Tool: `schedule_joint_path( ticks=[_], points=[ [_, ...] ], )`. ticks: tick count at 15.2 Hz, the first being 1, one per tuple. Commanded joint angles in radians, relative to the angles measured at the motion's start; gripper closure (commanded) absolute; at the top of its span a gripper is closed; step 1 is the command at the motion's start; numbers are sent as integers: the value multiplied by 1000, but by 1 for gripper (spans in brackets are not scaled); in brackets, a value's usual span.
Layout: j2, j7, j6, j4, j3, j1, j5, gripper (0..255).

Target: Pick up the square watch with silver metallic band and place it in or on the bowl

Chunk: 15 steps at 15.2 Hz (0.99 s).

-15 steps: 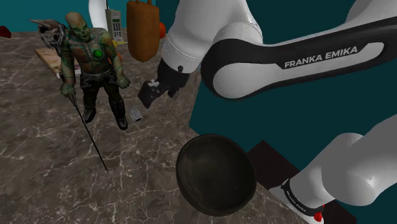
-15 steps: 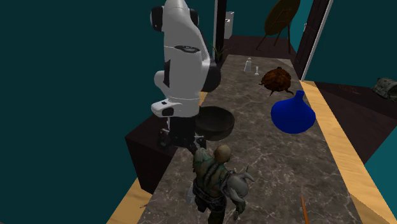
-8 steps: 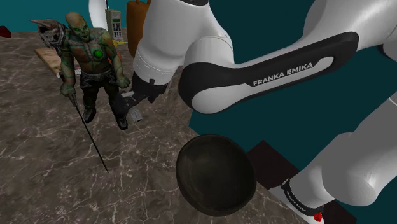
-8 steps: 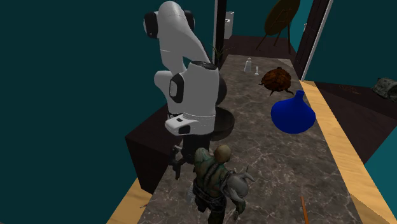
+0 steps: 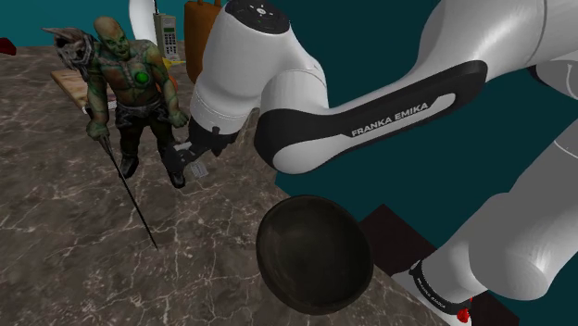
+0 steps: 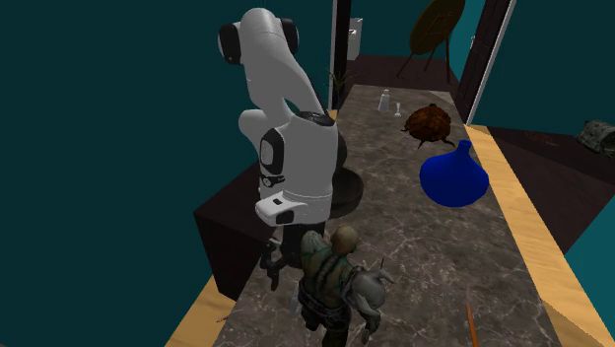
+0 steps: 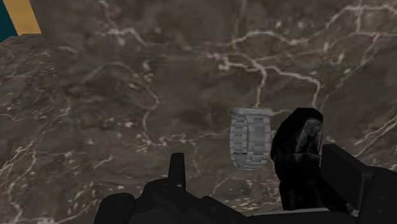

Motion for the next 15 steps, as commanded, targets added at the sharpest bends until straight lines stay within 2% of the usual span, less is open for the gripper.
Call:
schedule_joint_path(
  ticks=[1,4,5,15],
  points=[
    [2,1,1,1,-1,0,-2,0],
    [2,1,1,1,0,0,-2,0],
    [2,1,1,1,0,0,-2,255],
    [-6,-8,-9,6,2,-2,10,255]
  ],
)
